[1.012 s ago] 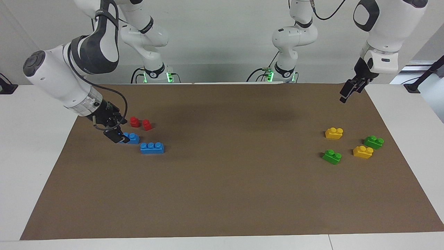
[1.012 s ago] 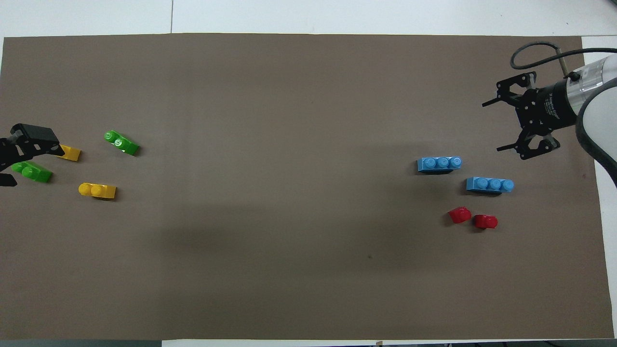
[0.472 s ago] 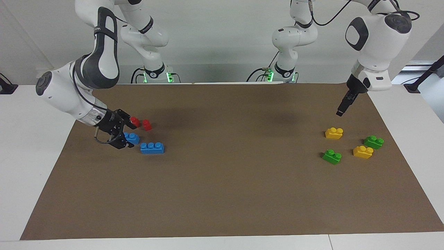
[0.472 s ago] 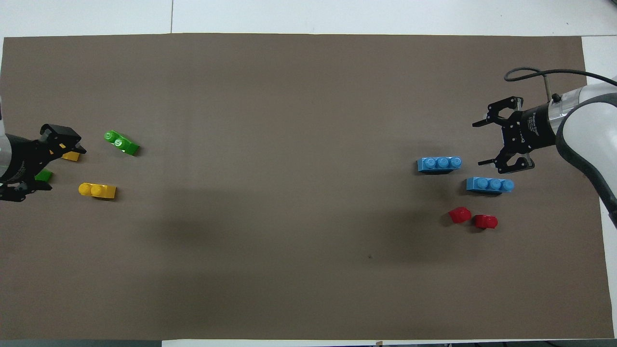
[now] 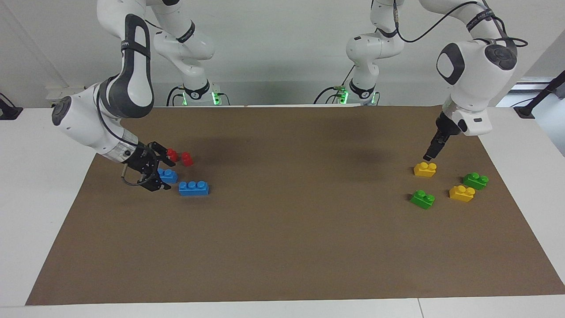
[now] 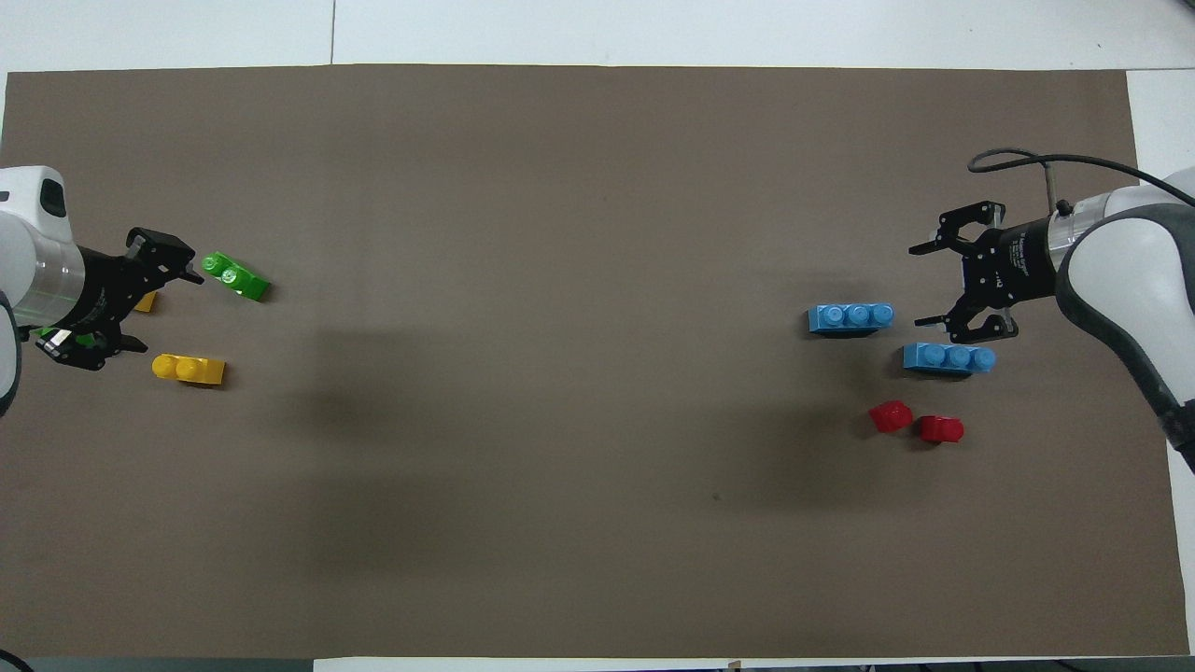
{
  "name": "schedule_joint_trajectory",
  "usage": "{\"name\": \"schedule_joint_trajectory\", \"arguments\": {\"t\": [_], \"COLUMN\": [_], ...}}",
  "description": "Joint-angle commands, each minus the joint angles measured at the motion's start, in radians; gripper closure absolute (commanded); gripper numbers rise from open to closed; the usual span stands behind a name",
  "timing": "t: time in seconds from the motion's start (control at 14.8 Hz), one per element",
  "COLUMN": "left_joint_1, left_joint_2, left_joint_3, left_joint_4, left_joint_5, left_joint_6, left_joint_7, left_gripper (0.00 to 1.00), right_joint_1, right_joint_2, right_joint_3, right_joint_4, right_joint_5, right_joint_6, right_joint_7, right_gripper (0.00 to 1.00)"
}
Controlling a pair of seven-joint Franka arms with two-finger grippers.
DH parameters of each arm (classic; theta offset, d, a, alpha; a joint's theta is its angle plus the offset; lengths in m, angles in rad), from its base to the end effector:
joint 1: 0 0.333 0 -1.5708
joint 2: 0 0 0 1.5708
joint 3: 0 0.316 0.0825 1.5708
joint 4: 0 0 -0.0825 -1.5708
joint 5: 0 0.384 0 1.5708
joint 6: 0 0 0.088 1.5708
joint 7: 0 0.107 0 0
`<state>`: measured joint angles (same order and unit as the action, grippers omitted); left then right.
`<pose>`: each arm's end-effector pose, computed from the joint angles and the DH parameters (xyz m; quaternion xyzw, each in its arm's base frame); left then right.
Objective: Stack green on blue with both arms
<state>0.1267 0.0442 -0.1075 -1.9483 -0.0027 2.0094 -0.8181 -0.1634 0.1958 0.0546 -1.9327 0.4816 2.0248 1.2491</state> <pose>0.5702 0.0114 0.4578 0.9133 0.4071 0.0065 0.0066 0.5911 -0.0389 0.3842 -0.6812 0.6984 0.1581 0.1526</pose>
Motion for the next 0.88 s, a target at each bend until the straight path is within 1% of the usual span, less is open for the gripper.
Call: {"name": "schedule_joint_trajectory", "arguments": {"t": [0.0,0.27,0.61,0.81], "left_joint_1": [0.016,0.017,0.019,0.025], "left_joint_2": [0.089,0.161,0.29,0.321], "left_joint_3": [-0.005,-0.003,-0.003,-0.003], "left_joint_4": [0.072,0.087,0.204,0.206], "left_joint_5": [-0.02,-0.02,-0.017,-0.014], "left_joint_6": [0.022,0.086,0.088,0.15], "left_joint_7": [-0.006,-0.006,-0.009,-0.009], "left_gripper": [0.0,0.0,0.0,0.0], "right_joint_1": [-0.002,-0.001,-0.001,-0.001], "right_joint_2": [0.004,0.016,0.039,0.051], "right_joint_3": [0.008,0.008,0.008,0.008], "right_joint_4": [-0.038,-0.084,-0.114,-0.13], "right_joint_5": [0.029,0.054,0.077,0.09], "right_joint_6": [0.051,0.107,0.12,0.156], "right_joint_7": [0.0,-0.035,-0.071,-0.094], "right_gripper": [0.06,0.06,0.06,0.06]}}
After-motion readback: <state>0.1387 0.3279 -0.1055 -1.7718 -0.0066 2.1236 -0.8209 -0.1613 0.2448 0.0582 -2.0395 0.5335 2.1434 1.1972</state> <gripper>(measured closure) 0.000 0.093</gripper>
